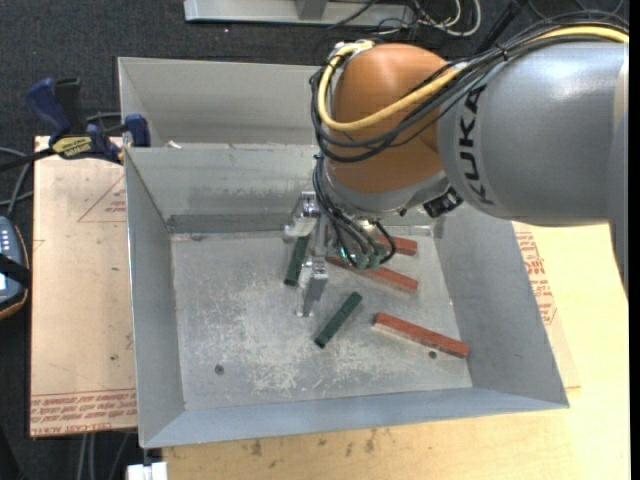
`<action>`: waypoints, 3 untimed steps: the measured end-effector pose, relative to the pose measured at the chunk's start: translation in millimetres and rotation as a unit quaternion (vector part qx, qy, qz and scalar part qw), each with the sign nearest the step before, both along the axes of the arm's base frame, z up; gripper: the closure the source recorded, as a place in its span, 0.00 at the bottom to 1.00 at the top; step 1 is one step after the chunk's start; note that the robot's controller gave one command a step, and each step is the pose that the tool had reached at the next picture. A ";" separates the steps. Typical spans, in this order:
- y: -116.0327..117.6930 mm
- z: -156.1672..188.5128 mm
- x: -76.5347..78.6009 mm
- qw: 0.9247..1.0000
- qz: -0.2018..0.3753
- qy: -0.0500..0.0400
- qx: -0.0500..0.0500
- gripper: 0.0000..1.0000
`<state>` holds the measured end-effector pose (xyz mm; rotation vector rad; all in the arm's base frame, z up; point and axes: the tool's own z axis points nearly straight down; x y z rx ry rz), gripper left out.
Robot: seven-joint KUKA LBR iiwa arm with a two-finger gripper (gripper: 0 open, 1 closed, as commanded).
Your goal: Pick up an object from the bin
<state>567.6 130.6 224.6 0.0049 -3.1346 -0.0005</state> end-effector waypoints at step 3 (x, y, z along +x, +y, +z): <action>-54.3 -101.8 -13.9 0.995 0.099 -0.006 0.001 0.00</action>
Offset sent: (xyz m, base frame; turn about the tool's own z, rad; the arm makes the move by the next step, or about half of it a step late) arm -0.0665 -0.0497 -0.1546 -0.2210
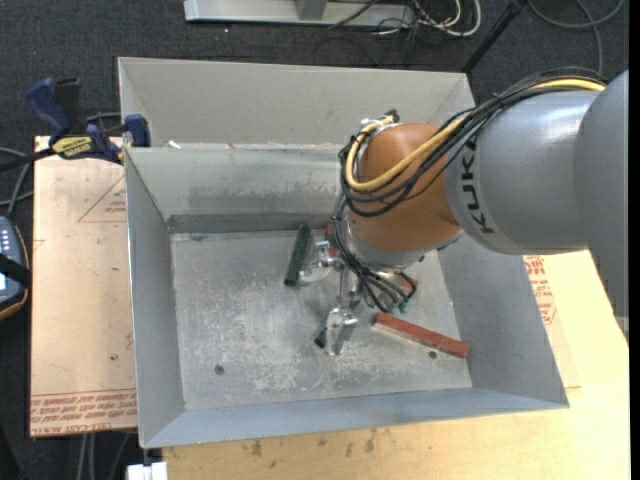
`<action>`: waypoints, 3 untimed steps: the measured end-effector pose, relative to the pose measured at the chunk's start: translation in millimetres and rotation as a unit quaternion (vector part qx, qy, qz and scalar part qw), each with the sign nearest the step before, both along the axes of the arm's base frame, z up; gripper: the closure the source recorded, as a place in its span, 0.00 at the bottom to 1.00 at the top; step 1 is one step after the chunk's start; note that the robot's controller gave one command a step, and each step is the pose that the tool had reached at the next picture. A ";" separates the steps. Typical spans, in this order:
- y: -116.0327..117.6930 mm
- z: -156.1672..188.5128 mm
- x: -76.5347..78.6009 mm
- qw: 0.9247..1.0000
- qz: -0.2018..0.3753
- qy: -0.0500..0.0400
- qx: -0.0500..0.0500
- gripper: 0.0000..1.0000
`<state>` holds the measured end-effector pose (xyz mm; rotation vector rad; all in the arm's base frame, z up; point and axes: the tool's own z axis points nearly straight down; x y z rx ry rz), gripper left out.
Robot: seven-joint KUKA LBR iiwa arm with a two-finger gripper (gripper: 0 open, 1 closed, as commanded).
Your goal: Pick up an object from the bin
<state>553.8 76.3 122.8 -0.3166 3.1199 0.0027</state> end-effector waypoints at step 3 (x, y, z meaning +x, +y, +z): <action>-17.0 -45.5 7.2 0.982 0.188 -0.001 -0.001 1.00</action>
Offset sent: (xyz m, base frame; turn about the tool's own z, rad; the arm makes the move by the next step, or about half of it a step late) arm -0.0014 -0.0425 0.0400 -0.0826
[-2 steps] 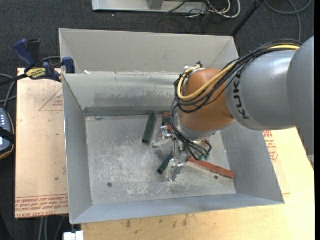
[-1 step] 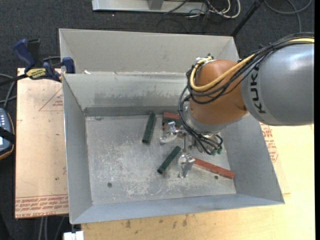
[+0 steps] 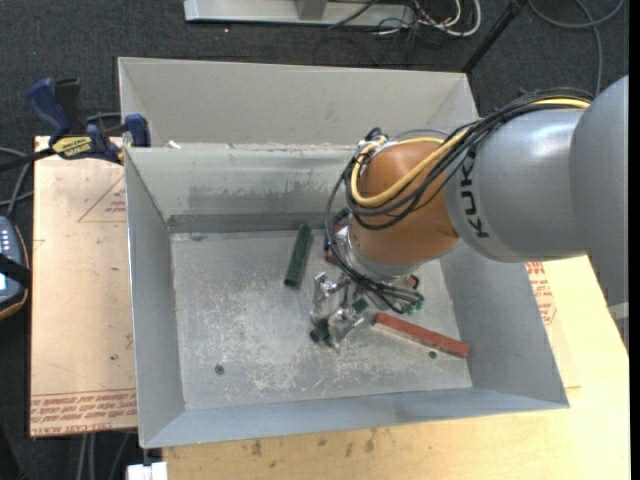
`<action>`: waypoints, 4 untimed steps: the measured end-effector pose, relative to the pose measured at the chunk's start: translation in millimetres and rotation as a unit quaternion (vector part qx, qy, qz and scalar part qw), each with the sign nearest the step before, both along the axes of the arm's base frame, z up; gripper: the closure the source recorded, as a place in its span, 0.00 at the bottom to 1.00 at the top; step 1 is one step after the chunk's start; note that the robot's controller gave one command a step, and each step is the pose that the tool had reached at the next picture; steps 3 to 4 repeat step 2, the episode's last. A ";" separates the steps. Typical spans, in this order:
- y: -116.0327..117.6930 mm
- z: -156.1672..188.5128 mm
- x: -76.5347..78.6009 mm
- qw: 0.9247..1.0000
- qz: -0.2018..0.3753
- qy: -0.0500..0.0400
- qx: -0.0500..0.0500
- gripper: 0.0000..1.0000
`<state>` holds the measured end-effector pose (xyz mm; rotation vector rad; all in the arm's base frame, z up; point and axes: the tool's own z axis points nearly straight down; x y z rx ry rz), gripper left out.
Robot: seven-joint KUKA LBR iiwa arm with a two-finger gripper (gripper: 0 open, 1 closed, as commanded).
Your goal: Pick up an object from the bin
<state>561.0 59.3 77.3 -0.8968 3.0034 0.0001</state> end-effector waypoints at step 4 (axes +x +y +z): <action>18.2 156.8 15.1 1.000 0.024 -0.003 0.000 1.00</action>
Offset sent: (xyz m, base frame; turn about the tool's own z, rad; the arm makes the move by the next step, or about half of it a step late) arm 0.0126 0.0167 0.1519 -0.0504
